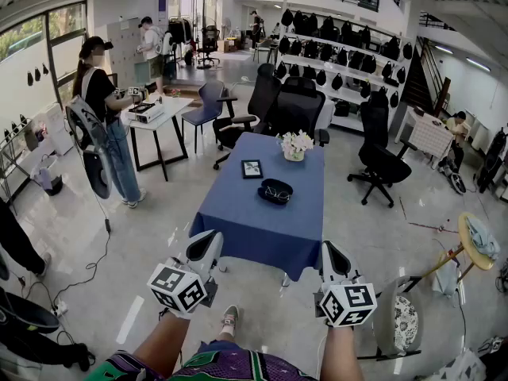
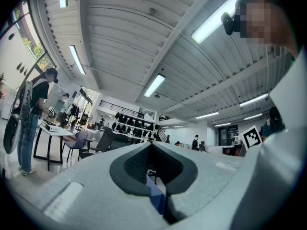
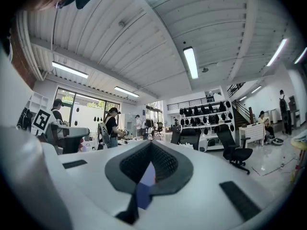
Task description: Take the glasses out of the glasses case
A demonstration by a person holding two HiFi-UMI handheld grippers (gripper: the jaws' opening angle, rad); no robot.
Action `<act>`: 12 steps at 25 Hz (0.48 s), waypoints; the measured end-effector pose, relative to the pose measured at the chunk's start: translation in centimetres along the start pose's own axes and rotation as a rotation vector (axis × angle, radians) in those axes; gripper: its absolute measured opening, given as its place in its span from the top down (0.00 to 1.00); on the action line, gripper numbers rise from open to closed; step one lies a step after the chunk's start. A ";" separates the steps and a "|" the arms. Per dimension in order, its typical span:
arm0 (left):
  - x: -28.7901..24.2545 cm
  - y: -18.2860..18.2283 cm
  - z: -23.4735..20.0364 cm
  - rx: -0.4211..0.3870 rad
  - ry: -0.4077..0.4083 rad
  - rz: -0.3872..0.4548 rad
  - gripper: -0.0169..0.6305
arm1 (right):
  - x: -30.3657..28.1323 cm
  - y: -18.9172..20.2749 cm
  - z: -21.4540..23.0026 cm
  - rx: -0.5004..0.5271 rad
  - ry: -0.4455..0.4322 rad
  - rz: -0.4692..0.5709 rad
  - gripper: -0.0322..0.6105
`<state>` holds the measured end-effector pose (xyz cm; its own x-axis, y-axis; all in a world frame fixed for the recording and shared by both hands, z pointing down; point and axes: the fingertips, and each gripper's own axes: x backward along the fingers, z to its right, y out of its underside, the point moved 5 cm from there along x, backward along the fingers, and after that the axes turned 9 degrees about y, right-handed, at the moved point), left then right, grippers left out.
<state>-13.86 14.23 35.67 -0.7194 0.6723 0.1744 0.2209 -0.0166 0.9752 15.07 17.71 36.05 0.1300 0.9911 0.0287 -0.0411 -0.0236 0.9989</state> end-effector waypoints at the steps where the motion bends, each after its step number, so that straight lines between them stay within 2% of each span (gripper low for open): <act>1: 0.0 0.0 0.1 0.000 0.001 0.000 0.95 | 0.1 0.1 0.0 0.000 -0.001 0.000 0.95; 12: 0.1 0.2 0.4 -0.020 -0.015 -0.007 0.95 | 0.4 0.1 0.2 -0.004 -0.009 0.006 0.95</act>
<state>-13.61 14.60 35.78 -0.7110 0.6833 0.1662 0.2031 -0.0267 0.9788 15.35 18.04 36.17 0.1387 0.9897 0.0354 -0.0456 -0.0293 0.9985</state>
